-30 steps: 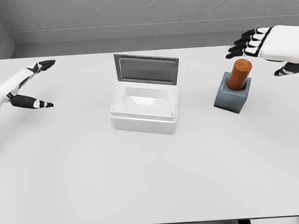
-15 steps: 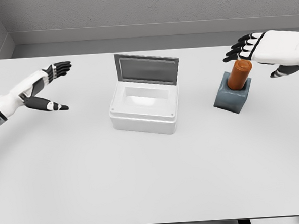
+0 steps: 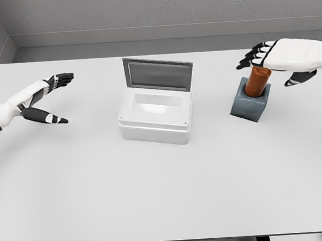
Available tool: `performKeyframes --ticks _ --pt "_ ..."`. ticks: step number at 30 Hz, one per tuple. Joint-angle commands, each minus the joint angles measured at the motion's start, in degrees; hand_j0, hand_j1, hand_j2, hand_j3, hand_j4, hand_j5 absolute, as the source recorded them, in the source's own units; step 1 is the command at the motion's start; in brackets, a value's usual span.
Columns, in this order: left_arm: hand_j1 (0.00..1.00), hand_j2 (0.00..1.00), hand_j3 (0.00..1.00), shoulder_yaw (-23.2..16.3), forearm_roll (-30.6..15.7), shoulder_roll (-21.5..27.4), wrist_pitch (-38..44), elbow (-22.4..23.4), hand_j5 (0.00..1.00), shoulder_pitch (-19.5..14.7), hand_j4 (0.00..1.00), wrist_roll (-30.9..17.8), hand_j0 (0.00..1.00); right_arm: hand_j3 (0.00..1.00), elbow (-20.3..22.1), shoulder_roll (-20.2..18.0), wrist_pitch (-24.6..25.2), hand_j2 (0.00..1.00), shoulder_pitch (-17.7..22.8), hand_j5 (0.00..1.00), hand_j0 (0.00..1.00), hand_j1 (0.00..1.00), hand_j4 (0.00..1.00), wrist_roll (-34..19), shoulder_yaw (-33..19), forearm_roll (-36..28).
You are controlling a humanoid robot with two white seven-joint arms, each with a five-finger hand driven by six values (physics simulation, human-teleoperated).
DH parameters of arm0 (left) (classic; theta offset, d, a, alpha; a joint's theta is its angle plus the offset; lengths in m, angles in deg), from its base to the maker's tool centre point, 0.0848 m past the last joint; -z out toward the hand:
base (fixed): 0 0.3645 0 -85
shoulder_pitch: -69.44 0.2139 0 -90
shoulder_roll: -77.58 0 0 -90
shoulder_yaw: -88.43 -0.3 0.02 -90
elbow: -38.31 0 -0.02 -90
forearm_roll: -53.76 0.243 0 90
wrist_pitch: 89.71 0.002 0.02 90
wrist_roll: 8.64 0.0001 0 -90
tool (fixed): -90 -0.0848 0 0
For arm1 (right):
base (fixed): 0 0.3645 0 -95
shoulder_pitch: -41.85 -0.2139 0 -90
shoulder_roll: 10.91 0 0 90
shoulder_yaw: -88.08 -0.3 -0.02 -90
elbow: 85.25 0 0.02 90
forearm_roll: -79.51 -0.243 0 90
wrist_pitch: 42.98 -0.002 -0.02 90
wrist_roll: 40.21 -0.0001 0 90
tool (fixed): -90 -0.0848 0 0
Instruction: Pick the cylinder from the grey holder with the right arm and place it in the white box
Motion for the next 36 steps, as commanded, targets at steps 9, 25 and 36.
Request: performKeyframes --ticks 9,25,36 --pt "1.00 1.00 1.00 0.1 2.3 0.1 0.1 1.4 1.00 -0.4 1.00 -0.7 1.00 1.00 -3.2 2.5 0.1 1.00 -0.6 1.00 1.00 1.00 1.00 0.0 0.9 2.6" --pt "1.00 1.00 1.00 0.0 2.7 -0.2 0.1 3.0 1.00 -0.2 1.00 -0.7 1.00 1.00 -4.5 2.9 0.1 1.00 -0.6 1.00 1.00 1.00 1.00 0.0 2.6 2.7" --pt "1.00 1.00 1.00 0.0 2.7 -0.5 0.1 3.0 1.00 -0.2 1.00 -0.7 1.00 1.00 -4.9 3.6 0.1 1.00 -0.6 1.00 1.00 1.00 1.00 0.0 2.9 4.0"
